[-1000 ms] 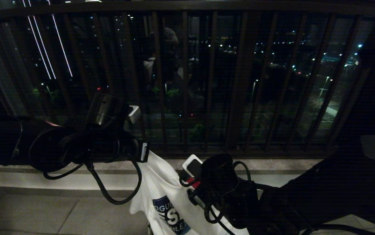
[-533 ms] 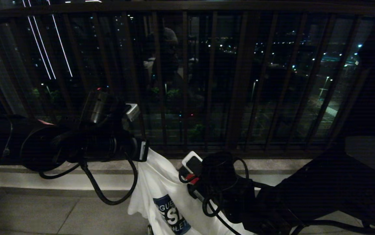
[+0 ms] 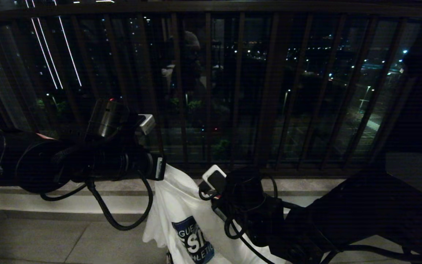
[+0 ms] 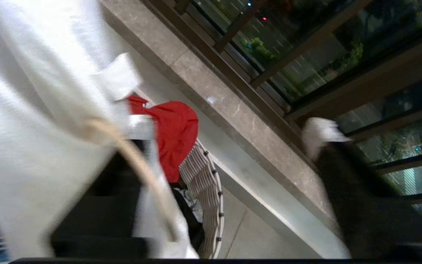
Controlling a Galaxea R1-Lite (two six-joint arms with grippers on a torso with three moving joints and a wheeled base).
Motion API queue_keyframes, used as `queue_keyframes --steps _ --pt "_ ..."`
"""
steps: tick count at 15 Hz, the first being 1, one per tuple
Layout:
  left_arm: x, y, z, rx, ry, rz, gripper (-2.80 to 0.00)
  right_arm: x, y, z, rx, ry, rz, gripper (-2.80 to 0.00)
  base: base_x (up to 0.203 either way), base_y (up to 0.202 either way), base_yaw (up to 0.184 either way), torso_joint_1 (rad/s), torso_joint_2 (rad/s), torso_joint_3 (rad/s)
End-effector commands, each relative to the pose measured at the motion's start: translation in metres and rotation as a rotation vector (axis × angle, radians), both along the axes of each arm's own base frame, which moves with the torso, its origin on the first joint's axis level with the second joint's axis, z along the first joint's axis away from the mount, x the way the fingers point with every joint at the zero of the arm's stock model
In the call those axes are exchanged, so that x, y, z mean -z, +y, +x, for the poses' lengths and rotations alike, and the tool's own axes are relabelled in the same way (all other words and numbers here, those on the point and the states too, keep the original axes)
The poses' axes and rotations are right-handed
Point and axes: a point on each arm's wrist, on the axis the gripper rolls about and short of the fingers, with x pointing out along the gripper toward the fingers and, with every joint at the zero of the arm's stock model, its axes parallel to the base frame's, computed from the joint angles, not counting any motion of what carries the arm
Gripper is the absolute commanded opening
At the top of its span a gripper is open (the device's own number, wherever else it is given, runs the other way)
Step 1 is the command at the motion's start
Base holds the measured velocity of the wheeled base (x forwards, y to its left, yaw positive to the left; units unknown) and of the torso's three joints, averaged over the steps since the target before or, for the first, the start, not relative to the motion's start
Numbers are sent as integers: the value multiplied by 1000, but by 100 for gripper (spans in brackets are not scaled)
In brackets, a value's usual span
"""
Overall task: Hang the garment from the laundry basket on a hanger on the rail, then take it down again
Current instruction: Hang the clothes on the clothes rack
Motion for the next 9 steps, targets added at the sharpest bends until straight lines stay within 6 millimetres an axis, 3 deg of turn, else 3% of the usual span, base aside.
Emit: queue_keyframes --steps 1,5,9 --pt "-1 1 -1 -2 -3 -2 -280 -2 -1 -1 0 -8 -2 -280 0 0 0 0 0 0" --pt "-2 0 -1 -1 -4 -4 -280 -14 -2 -2 -3 -35 25 -280 0 0 0 0 0 0" --pt "-17 4 -13 32 -29 -46 -280 -51 -9 -10 -11 -104 90 -280 0 0 0 0 0 0"
